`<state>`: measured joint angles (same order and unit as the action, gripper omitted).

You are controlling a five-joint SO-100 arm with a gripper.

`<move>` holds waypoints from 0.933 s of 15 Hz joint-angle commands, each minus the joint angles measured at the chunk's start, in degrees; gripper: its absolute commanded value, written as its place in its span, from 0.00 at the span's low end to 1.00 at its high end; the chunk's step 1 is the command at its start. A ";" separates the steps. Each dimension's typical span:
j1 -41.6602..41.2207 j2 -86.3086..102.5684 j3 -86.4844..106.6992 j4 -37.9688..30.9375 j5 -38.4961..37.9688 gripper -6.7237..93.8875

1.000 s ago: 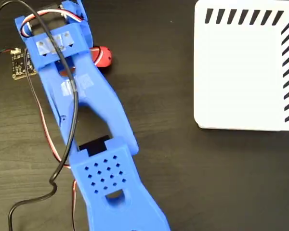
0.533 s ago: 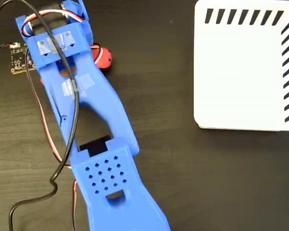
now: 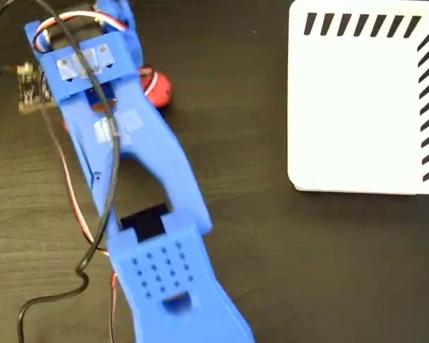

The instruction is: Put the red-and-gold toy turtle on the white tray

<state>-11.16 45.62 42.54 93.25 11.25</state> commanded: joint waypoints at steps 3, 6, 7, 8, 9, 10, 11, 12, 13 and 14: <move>0.97 23.29 5.01 0.70 -0.53 0.07; 1.41 25.66 8.96 -0.70 -0.97 0.07; 1.85 26.46 10.11 -0.70 -1.14 0.07; 2.99 28.65 11.69 -0.79 -1.93 0.07; 5.45 31.64 13.01 -0.62 -3.43 0.07; 8.70 34.54 13.97 -0.53 -5.10 0.07; 12.13 36.91 14.59 -0.53 -6.50 0.07; 16.17 38.85 14.68 -0.53 -7.38 0.07; 20.39 39.64 13.71 -0.62 -8.09 0.07; 24.61 39.55 11.87 -0.18 -9.14 0.07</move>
<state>6.24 78.05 57.74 92.81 3.25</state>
